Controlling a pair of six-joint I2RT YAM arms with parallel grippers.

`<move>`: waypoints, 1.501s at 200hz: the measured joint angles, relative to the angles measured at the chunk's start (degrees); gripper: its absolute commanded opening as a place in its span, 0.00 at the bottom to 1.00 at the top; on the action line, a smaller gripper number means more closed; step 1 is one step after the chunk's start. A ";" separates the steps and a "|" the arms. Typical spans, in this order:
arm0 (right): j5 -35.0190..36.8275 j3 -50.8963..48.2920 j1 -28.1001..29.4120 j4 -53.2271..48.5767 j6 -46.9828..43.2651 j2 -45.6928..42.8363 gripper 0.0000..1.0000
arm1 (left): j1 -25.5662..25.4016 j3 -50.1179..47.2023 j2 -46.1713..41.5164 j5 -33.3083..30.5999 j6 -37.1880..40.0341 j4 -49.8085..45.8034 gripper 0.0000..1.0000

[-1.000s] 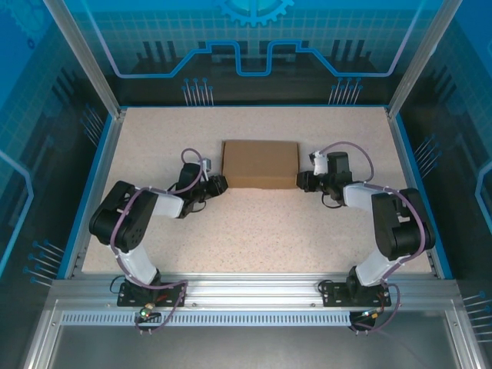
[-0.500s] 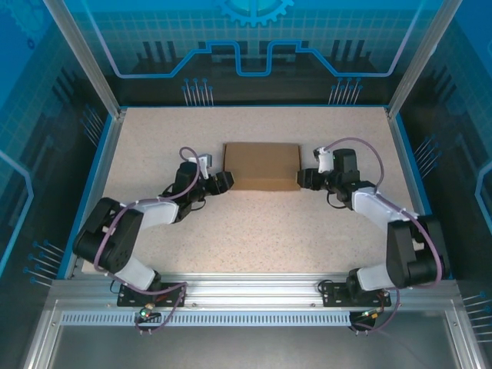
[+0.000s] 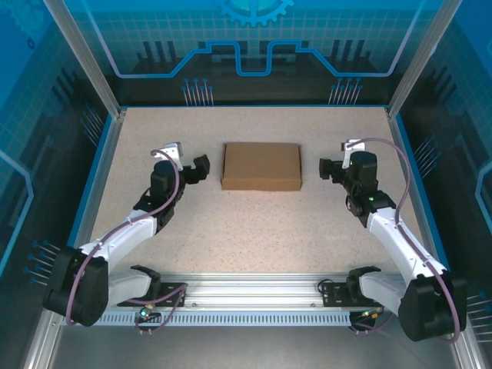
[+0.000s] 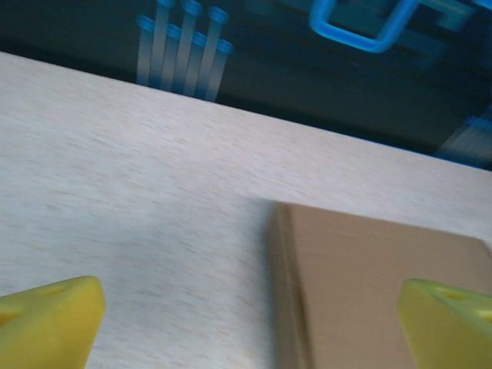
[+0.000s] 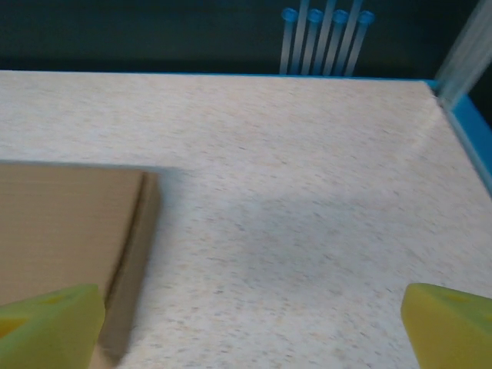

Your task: Fold the paper box

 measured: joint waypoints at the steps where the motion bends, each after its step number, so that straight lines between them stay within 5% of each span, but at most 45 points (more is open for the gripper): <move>1: 0.20 -0.15 -0.02 0.15 -0.04 0.11 1.00 | 0.09 -0.04 0.00 -0.26 0.17 0.02 0.99; 36: 3.52 -6.45 -1.60 9.46 -2.32 9.51 1.00 | 4.70 -4.72 2.49 -7.65 8.24 5.66 0.99; 90: -2.71 -7.37 -4.90 22.91 -3.39 23.43 1.00 | 8.90 -3.65 11.87 -7.17 15.06 7.65 0.99; 120: -5.38 -9.97 -4.24 30.88 -4.68 23.63 1.00 | 13.07 -5.07 11.19 -2.14 14.67 11.28 0.99; 155: -6.91 -15.61 -4.24 39.78 -5.73 23.93 1.00 | 15.32 -13.03 18.75 3.04 14.23 26.67 0.99; 300: -9.11 -15.76 -4.09 43.08 -6.10 24.20 1.00 | 15.34 -12.26 21.51 8.83 14.25 29.53 0.99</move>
